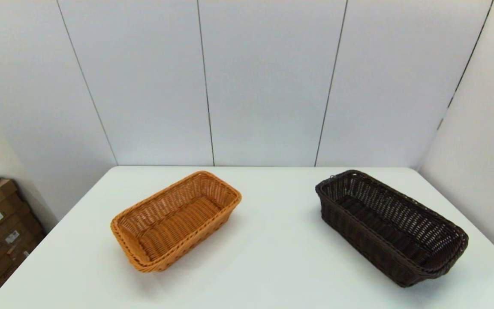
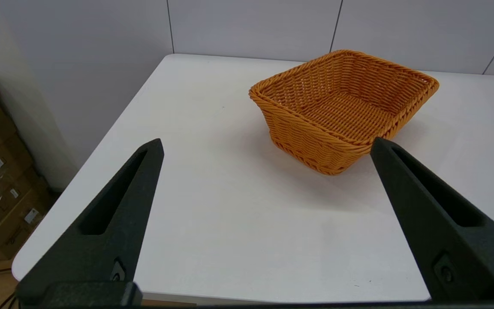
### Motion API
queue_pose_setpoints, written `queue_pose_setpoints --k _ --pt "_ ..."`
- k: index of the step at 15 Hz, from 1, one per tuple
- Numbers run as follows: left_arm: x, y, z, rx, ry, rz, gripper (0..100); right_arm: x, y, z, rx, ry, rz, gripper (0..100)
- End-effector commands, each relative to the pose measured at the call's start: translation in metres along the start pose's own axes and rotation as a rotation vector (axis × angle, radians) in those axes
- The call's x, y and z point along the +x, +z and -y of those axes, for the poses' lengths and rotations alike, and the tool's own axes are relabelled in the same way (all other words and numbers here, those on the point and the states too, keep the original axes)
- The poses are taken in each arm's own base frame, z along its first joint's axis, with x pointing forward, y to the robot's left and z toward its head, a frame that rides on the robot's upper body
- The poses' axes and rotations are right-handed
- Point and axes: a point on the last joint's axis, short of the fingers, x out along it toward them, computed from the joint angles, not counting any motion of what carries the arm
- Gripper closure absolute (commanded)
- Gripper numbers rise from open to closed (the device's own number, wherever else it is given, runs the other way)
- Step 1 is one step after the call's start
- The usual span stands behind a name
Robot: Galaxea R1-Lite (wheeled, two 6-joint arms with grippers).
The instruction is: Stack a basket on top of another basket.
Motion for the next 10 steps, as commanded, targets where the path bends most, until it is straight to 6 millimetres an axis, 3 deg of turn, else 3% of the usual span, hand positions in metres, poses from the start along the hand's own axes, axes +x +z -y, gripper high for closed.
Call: queue_pose_setpoints --k 1,10 --pt "0.0000 0.0000 0.0000 -0.001 0.001 0.000 0 0.0001 -0.0001 0.0000 0.000 0.000 -0.002 0" --pt "0.0001 -0.0001 -0.0001 0.004 0.003 -0.007 0 0.0001 -0.0001 0.0000 0.000 0.000 -0.002 0"
